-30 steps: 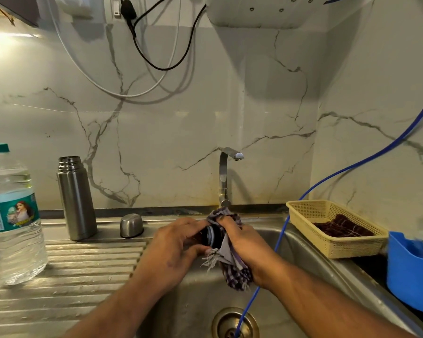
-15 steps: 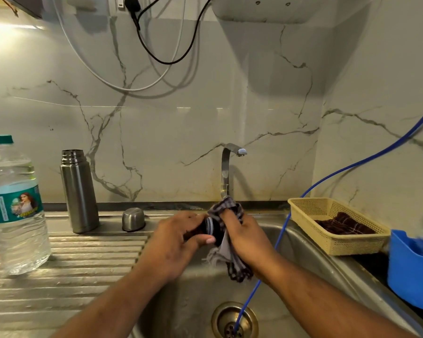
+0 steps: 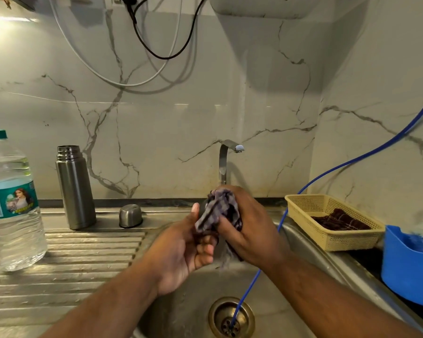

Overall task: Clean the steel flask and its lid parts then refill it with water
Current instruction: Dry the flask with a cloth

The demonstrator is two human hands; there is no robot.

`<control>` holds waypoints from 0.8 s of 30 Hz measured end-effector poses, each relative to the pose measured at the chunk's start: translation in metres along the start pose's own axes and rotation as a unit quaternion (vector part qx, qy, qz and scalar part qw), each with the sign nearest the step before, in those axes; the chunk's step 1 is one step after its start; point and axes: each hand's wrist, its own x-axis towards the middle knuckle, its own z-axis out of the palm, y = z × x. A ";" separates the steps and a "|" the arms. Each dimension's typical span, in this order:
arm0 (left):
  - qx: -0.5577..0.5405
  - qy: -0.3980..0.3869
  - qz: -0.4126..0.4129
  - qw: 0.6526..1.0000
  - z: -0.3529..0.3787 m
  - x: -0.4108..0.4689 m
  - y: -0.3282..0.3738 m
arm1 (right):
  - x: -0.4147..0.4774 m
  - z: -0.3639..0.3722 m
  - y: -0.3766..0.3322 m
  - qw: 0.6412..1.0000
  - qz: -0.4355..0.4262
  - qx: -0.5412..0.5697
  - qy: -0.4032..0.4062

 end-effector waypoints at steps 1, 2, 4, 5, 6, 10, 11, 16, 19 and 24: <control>-0.003 -0.002 -0.014 1.000 0.002 -0.002 0.001 | -0.001 0.000 0.001 1.000 -0.015 -0.013 0.007; 0.006 -0.009 -0.012 1.000 0.003 -0.001 0.001 | -0.002 0.001 0.001 1.000 -0.015 -0.014 0.015; 0.033 -0.024 0.011 0.999 0.000 0.003 -0.002 | -0.003 0.004 -0.002 0.999 0.011 0.016 0.038; 0.037 -0.031 0.023 0.999 -0.002 0.005 -0.004 | -0.002 0.005 -0.003 0.998 0.030 0.029 0.045; 0.031 -0.031 0.033 0.998 -0.004 0.007 -0.006 | -0.001 0.006 -0.005 0.997 0.048 0.031 0.047; 0.018 -0.011 0.065 0.998 -0.009 0.012 -0.011 | 0.003 0.008 -0.006 0.992 0.121 0.009 0.017; 0.032 0.003 0.077 0.997 -0.013 0.015 -0.013 | 0.004 0.008 -0.006 0.990 0.139 0.011 0.013; 0.331 0.061 0.187 0.923 -0.032 0.018 -0.010 | 0.006 0.011 -0.007 0.960 0.259 0.104 -0.003; 0.476 0.118 0.223 0.843 -0.033 0.020 -0.005 | 0.003 0.013 -0.004 0.944 0.296 0.130 -0.061; 0.531 0.124 0.256 0.798 -0.030 0.018 -0.006 | -0.001 0.015 0.004 0.913 0.342 0.197 -0.103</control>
